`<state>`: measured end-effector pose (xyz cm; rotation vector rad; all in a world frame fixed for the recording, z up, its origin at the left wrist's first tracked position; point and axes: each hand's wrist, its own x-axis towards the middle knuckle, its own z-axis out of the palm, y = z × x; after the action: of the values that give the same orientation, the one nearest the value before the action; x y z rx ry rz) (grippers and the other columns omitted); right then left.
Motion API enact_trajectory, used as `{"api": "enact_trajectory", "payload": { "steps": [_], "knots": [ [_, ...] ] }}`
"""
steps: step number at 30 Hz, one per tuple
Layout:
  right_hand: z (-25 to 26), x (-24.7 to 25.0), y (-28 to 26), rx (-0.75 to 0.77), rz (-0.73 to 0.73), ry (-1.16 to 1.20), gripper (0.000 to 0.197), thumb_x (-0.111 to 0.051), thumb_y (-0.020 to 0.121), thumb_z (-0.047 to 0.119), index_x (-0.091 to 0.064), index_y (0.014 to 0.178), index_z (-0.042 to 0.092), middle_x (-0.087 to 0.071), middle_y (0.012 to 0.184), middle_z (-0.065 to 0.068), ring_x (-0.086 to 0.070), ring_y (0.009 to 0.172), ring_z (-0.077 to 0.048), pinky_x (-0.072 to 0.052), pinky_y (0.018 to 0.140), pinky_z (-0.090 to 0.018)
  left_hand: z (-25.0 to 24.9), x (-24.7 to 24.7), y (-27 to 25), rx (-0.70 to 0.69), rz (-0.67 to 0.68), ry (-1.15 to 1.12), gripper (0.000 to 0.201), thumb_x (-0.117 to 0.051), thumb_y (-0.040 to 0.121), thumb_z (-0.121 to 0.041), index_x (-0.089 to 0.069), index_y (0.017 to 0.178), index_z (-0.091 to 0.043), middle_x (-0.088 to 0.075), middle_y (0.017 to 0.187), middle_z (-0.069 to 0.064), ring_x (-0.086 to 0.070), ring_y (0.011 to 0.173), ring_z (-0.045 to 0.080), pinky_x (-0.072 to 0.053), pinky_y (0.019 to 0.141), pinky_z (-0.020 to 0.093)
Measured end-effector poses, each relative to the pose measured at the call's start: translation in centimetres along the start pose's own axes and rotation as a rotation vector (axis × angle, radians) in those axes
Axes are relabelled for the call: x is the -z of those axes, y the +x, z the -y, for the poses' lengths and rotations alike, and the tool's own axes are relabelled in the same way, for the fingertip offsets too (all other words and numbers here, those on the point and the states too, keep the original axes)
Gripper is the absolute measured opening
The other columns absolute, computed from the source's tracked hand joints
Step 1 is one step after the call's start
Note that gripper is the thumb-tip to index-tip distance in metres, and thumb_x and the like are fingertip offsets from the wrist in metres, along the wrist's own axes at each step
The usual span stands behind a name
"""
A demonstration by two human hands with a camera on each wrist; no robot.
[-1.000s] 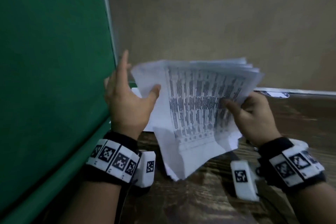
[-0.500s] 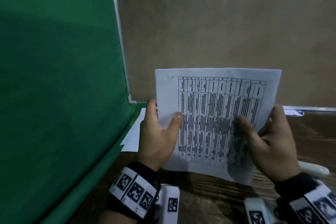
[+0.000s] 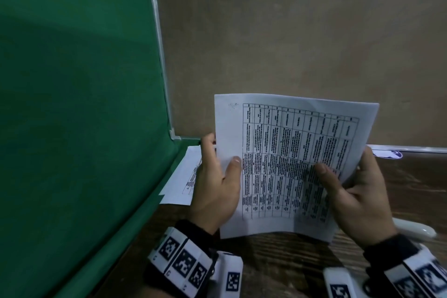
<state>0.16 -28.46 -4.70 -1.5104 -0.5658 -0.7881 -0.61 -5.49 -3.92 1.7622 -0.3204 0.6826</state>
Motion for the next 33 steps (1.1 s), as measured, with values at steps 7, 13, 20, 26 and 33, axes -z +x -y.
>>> {"api": "enact_trajectory", "payload": {
  "steps": [7,13,20,26,33],
  "knots": [
    [-0.7,0.4,-0.3,-0.049,0.059,-0.027,0.036,-0.067,0.087,0.015,-0.058,0.120,0.026,-0.073,0.114,0.016,-0.070,0.105,-0.003,-0.057,0.085,-0.016,-0.1,0.0,-0.1,0.023,0.053,0.046,0.051,-0.048,0.106,-0.010,-0.032,0.151,-0.029,-0.067,0.115,-0.029,-0.061,0.083,-0.002,-0.047,0.077,0.009],
    [-0.6,0.6,0.0,-0.052,0.041,-0.036,0.032,-0.068,0.085,0.016,-0.062,0.116,0.024,-0.075,0.112,0.014,-0.072,0.100,-0.005,-0.059,0.083,-0.018,0.5,-0.1,0.5,0.106,-0.034,-0.042,0.035,-0.053,0.103,-0.023,-0.055,0.137,-0.031,-0.071,0.127,-0.014,-0.067,0.115,0.007,-0.050,0.109,0.041],
    [1.1,1.5,0.7,-0.238,0.124,-0.117,0.032,-0.070,0.082,0.032,-0.066,0.112,0.022,-0.078,0.103,0.009,-0.076,0.091,-0.012,-0.064,0.074,-0.028,1.2,1.1,1.5,0.211,-0.123,-0.189,0.015,-0.073,0.092,-0.002,-0.078,0.093,-0.016,-0.081,0.095,0.000,-0.077,0.093,0.024,-0.058,0.096,0.055],
    [-2.3,8.0,2.2,-0.564,0.447,-1.183,0.079,-0.060,0.061,0.086,-0.068,0.117,0.029,-0.067,0.119,-0.005,-0.064,0.111,-0.029,-0.052,0.097,-0.045,2.7,2.2,1.8,0.256,-0.118,-0.138,0.020,-0.075,0.089,-0.001,-0.082,0.091,-0.020,-0.082,0.093,-0.001,-0.078,0.092,0.026,-0.059,0.095,0.055],
    [-3.5,10.5,2.0,-0.893,0.695,-1.343,0.031,-0.075,0.084,0.047,-0.068,0.088,0.017,-0.068,0.084,0.000,-0.067,0.081,-0.018,-0.050,0.066,-0.031,3.7,1.9,1.7,0.317,-0.109,-0.105,0.025,-0.077,0.087,0.001,-0.080,0.083,-0.024,-0.082,0.089,-0.002,-0.078,0.090,0.027,-0.060,0.092,0.054]
  ]
}}
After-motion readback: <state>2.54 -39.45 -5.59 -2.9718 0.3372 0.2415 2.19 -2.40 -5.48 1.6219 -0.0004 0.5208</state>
